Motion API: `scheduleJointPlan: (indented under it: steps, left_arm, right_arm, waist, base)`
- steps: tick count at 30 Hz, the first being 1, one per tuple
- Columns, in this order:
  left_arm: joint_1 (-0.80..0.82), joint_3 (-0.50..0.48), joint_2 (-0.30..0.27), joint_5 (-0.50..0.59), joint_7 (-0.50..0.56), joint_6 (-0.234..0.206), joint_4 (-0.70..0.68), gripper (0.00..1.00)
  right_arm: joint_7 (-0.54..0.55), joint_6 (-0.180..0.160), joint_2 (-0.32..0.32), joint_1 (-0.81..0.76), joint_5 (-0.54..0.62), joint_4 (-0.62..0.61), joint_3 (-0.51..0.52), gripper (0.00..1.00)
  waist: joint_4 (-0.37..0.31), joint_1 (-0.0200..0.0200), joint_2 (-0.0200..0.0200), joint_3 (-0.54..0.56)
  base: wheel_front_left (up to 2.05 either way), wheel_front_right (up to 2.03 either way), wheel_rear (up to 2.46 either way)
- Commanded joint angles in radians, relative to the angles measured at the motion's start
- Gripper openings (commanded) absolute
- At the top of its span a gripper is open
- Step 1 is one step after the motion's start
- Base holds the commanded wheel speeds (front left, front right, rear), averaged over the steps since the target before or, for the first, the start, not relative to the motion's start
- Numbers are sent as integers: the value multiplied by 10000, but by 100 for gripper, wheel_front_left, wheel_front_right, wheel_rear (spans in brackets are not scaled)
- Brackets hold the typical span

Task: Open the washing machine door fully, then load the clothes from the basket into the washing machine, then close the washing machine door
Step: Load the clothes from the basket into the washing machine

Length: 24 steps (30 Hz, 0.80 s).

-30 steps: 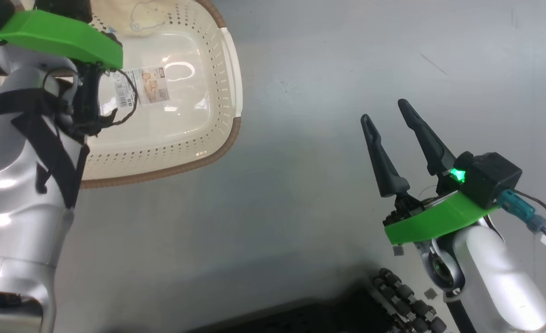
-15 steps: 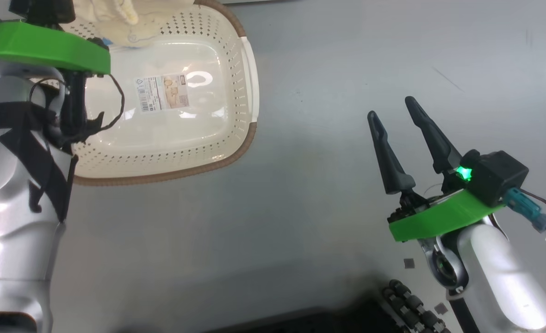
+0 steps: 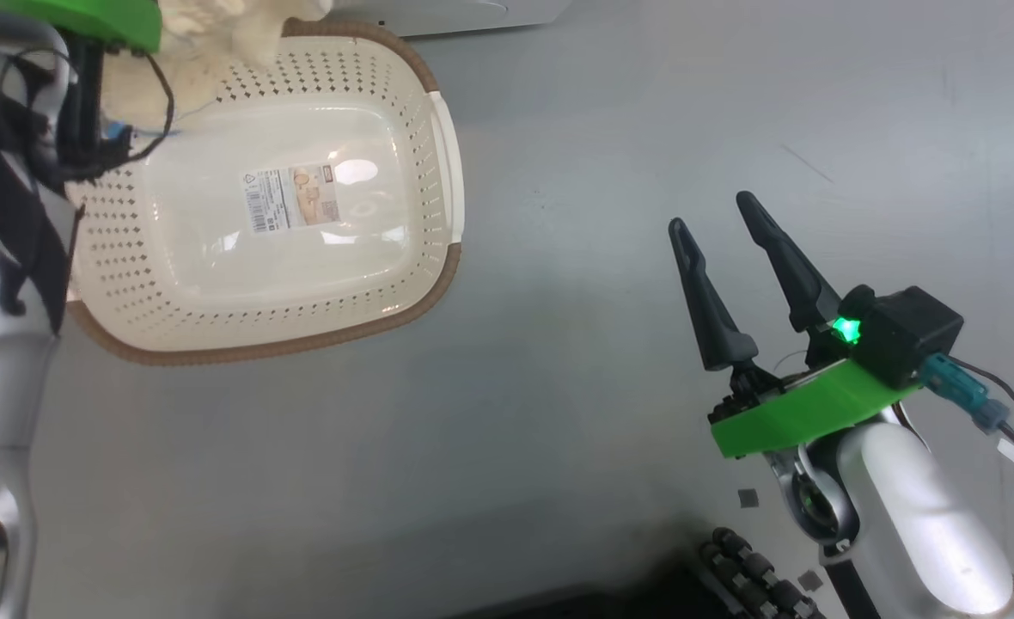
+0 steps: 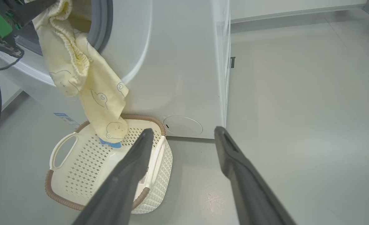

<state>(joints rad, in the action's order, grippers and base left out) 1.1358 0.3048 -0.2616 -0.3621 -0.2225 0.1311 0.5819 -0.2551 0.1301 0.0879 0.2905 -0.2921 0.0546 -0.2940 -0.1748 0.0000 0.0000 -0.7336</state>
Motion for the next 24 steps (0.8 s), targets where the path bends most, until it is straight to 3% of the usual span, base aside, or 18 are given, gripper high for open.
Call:
scheduleJointPlan:
  steps: [1,10,24]
  left_arm:
    - [714,-68,-528,91,223,-4,-70,0]
    - [1977,260,-781,284,868,-40,957,0]
    - [3651,723,-597,548,1684,-155,2655,0]
  right_arm:
    - [-67,6,-37,-300,-117,-209,-246,100]
    - [-67,6,-75,-415,-218,-168,-329,100]
    - [-67,6,-177,-689,-345,-90,-639,100]
  waist:
    - [-130,0,0,54]
    - [-421,0,0,119]
    - [-848,0,0,-201]
  base:
    - [0,0,0]
    - [0,0,0]
    - [0,0,0]
